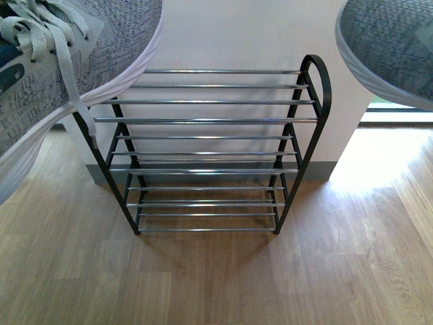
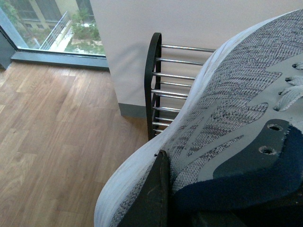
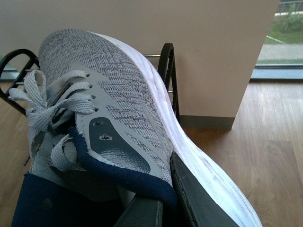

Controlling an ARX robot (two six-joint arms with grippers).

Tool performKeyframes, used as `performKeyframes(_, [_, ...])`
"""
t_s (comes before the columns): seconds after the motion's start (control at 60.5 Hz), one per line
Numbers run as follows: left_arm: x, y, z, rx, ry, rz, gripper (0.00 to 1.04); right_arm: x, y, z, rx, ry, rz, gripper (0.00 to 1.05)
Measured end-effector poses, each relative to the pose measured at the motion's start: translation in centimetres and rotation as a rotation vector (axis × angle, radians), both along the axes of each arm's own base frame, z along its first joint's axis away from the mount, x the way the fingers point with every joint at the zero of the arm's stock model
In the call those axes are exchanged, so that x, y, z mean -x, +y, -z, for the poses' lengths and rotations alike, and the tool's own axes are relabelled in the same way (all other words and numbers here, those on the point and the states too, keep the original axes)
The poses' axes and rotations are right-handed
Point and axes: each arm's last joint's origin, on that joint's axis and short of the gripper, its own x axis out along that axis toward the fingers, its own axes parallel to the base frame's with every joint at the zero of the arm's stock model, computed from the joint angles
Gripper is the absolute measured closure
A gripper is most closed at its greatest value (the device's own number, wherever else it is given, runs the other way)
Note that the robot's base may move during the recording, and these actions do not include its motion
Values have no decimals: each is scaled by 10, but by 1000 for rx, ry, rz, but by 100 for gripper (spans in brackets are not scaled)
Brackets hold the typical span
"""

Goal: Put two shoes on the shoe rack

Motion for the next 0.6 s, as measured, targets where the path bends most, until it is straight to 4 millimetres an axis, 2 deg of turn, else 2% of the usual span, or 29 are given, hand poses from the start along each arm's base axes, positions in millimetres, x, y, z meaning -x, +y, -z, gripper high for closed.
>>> performKeyframes(0.116, [0, 0, 0, 1, 0, 2, 103, -36, 12, -4, -24, 33, -3, 103])
performKeyframes(0.298, [0, 0, 0, 0, 0, 1, 103, -97, 42, -7, -97, 99, 0, 103])
performKeyframes(0.43, [0, 0, 0, 0, 0, 1, 103, -143, 66, -3, -148, 158, 57, 103])
performKeyframes(0.595, [0, 0, 0, 0, 0, 1, 103, -188, 91, 6, -194, 206, 128, 103])
